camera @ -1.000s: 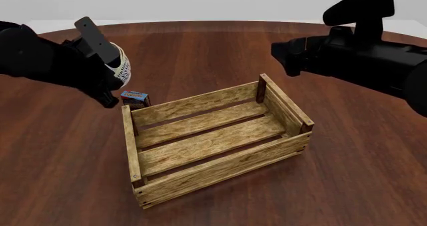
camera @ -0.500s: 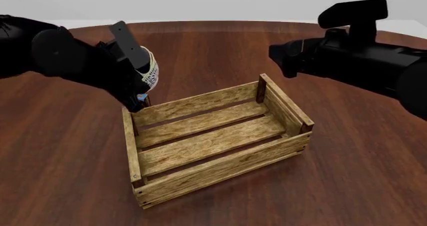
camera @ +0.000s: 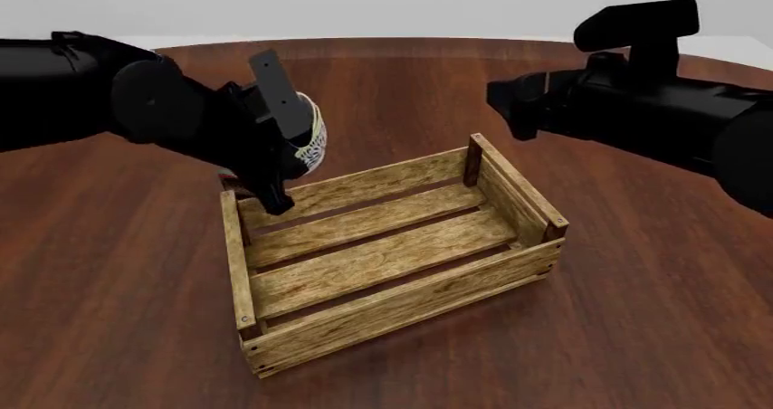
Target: Stack the right bowl on the left bowl and place them in the tray.
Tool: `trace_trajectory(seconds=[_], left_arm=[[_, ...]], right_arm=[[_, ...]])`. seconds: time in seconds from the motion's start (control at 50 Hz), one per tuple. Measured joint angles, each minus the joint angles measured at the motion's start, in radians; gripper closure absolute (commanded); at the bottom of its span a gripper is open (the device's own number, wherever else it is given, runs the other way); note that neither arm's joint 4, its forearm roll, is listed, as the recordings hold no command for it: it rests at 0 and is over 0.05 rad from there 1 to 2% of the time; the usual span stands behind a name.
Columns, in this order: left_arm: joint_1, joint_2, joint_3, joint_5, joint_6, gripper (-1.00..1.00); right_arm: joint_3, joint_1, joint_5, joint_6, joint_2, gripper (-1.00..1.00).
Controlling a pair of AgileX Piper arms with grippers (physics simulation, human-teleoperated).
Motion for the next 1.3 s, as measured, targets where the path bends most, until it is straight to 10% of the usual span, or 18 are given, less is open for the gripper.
trace_trajectory(seconds=[1.3], left_arm=[[-0.168, 0.247, -0.088, -0.005, 0.046, 1.00]], right_arm=[[-0.005, -0.003, -0.005, 0.000, 0.022, -1.00]])
